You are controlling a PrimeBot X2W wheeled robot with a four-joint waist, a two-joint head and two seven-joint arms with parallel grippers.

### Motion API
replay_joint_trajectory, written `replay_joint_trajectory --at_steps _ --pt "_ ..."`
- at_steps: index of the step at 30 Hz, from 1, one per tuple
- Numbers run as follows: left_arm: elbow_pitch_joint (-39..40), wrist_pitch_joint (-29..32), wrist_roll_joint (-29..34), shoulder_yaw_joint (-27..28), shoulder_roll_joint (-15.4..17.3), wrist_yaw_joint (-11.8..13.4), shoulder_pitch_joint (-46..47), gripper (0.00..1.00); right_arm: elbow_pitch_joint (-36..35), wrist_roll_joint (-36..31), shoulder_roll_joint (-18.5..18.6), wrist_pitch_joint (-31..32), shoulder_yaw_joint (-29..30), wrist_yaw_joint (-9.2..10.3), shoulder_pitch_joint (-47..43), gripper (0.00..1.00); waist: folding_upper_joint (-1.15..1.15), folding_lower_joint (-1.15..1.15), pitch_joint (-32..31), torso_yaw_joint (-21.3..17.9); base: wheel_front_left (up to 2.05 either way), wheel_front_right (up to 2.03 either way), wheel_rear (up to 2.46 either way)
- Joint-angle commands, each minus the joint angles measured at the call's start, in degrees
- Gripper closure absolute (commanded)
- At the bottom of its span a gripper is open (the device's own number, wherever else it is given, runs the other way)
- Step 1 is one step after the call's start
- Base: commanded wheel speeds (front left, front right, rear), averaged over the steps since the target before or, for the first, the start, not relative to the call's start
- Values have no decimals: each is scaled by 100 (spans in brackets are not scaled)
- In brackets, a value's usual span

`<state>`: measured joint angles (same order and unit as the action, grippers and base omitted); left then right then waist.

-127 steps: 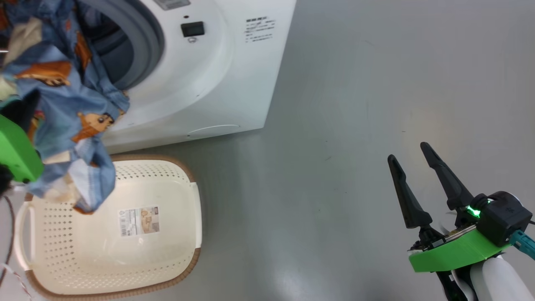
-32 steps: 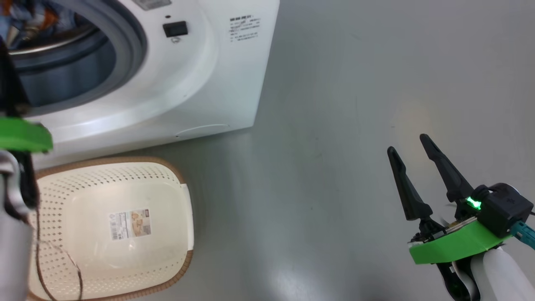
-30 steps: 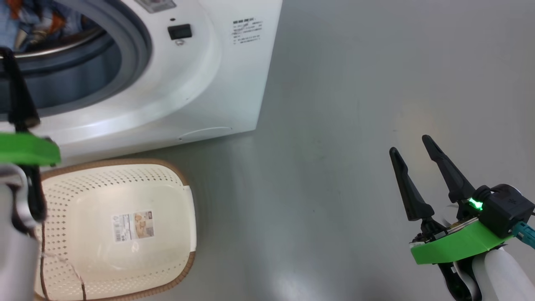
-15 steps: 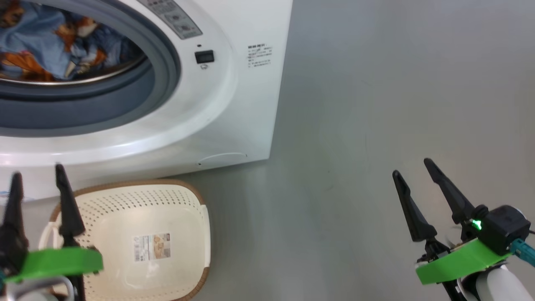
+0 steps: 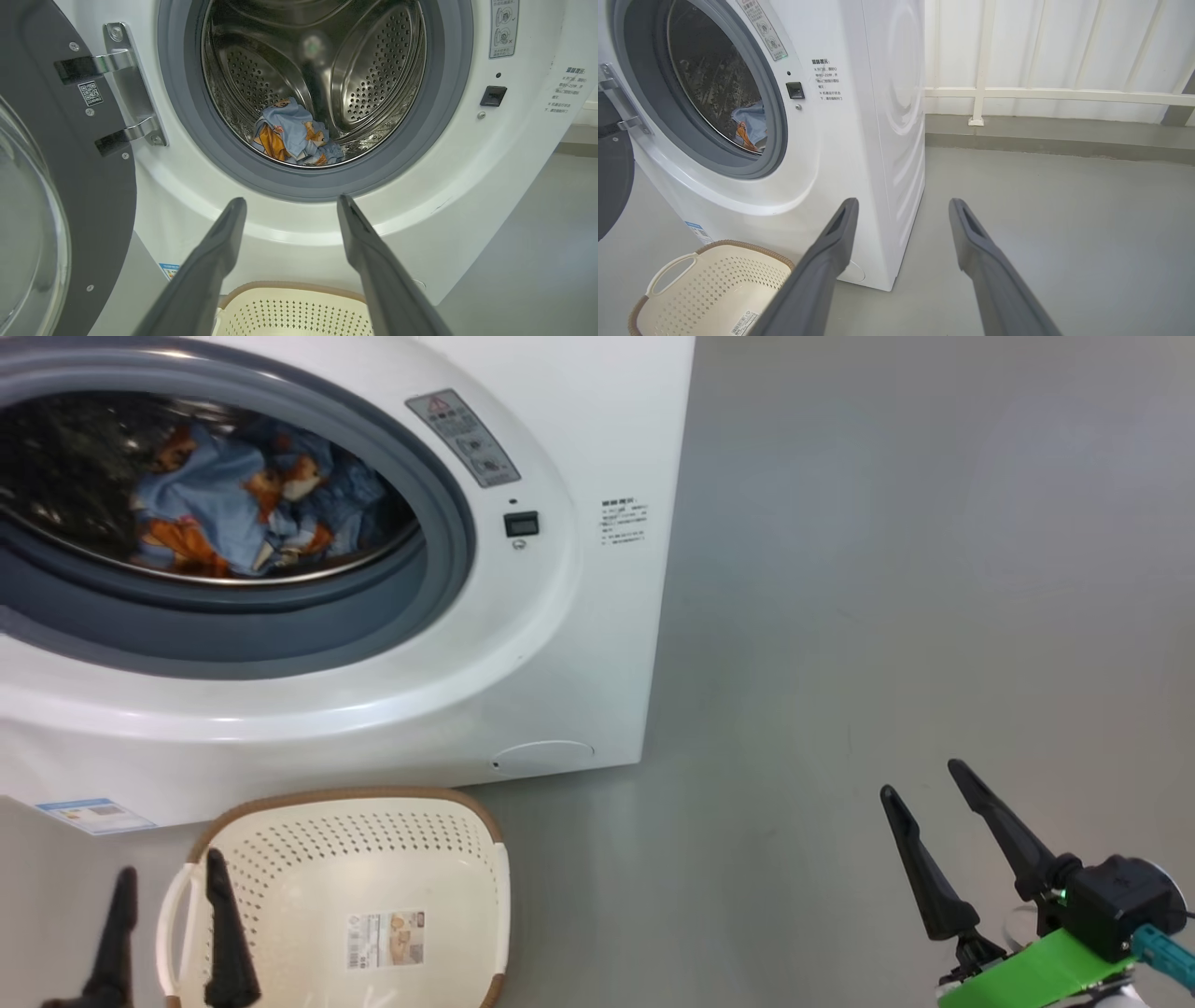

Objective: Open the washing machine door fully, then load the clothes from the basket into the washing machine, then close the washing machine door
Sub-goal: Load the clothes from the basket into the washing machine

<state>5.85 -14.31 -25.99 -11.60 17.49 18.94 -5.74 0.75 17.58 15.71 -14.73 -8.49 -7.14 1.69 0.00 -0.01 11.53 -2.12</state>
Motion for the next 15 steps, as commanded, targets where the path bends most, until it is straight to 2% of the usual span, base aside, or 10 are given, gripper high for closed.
replay_joint_trajectory --at_steps 1,10,15 --pt "210 -65 80 150 20 0 7 0 -137 -51 91 -27 -79 -35 -112 0 0 1 -161 123 0 0 0" --pt "110 -68 245 118 -365 -311 -222 0 -170 -134 8 -27 70 -35 -420 0 0 1 -471 191 0 0 0" --pt "-63 -68 447 90 -437 -444 -315 0 -166 -164 -74 -27 75 -35 -551 0 0 1 -671 169 0 0 0"
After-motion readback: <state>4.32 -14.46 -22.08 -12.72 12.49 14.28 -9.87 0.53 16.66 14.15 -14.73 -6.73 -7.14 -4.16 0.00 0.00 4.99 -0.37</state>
